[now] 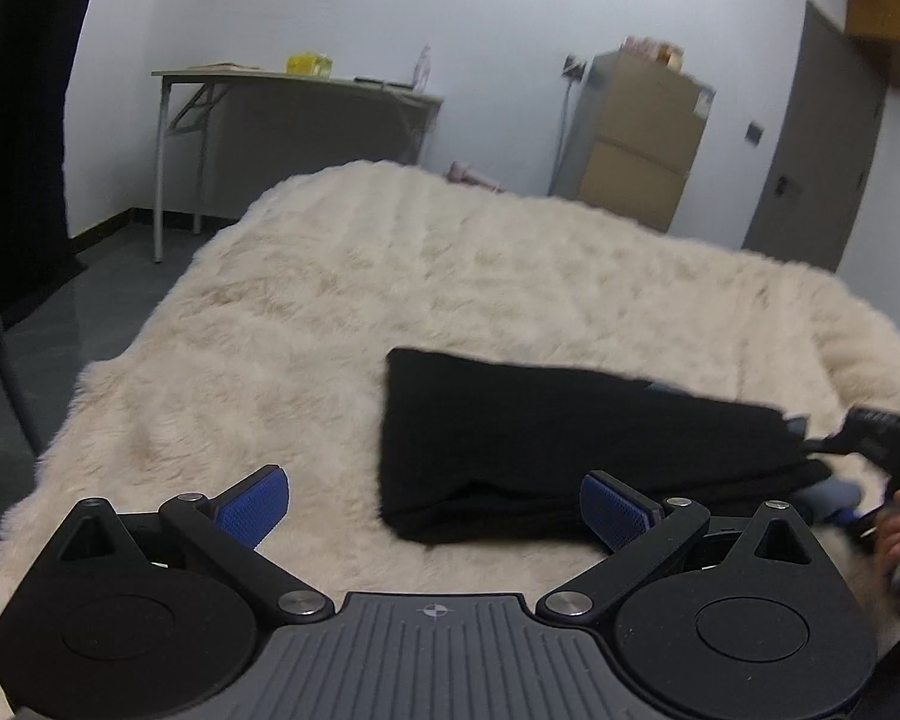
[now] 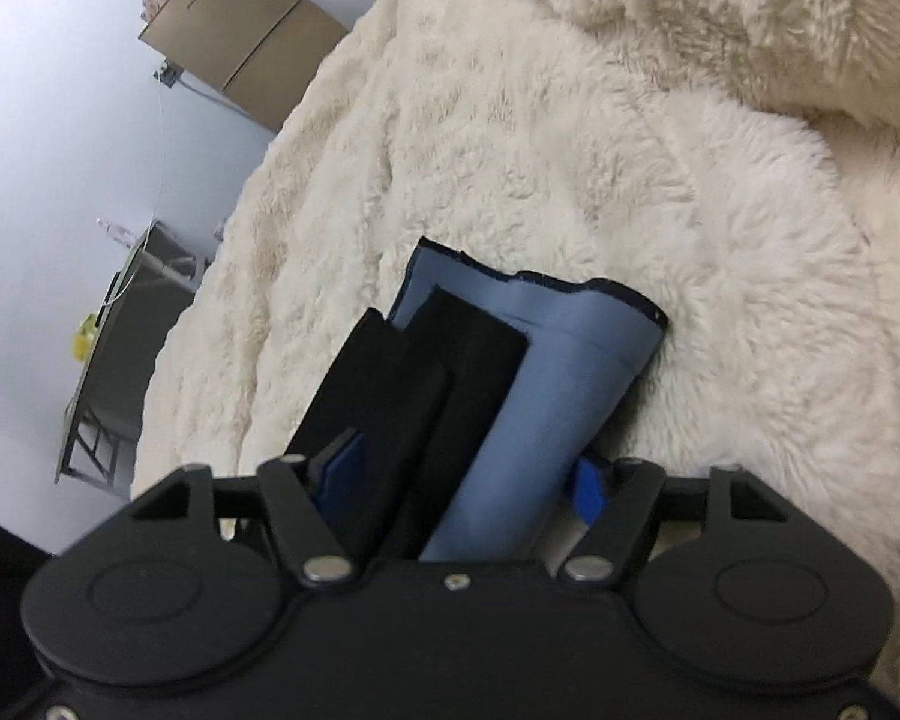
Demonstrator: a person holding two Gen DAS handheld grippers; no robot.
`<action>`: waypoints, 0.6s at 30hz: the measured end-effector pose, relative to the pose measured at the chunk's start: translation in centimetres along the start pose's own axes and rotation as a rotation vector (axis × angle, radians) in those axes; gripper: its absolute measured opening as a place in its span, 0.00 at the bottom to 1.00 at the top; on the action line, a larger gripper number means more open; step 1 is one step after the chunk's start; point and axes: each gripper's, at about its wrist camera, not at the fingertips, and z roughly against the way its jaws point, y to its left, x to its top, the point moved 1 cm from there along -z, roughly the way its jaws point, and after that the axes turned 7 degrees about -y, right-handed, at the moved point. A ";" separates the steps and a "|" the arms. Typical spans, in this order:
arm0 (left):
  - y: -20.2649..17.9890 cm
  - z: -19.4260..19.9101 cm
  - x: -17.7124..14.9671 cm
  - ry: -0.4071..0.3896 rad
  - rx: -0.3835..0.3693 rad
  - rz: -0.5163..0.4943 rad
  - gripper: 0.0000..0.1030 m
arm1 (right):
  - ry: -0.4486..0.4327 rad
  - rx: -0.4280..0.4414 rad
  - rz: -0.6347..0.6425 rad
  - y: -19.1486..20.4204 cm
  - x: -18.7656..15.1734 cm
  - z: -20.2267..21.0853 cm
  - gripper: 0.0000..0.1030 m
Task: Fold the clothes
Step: 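Grasp the folded garment edge with the right gripper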
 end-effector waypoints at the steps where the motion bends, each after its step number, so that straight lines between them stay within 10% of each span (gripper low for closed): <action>1: 0.3 0.0 0.0 0.005 0.005 0.008 1.00 | -0.007 -0.002 0.002 0.0 -0.1 -0.2 0.62; 3: 0.9 -0.1 0.0 0.016 -0.020 0.030 1.00 | -0.030 -0.008 0.000 0.2 -0.2 -0.5 0.60; 7: 1.4 -0.3 0.1 0.015 -0.011 0.014 1.00 | -0.078 -0.024 0.095 1.8 0.6 -1.1 0.19; 11: 1.8 -0.4 0.0 0.022 -0.020 0.033 1.00 | -0.082 -0.017 0.233 3.7 0.1 -0.6 0.21; 18: 0.7 -1.0 -0.5 0.058 -0.044 0.047 1.00 | -0.016 -0.024 0.030 0.9 -0.4 -1.2 0.41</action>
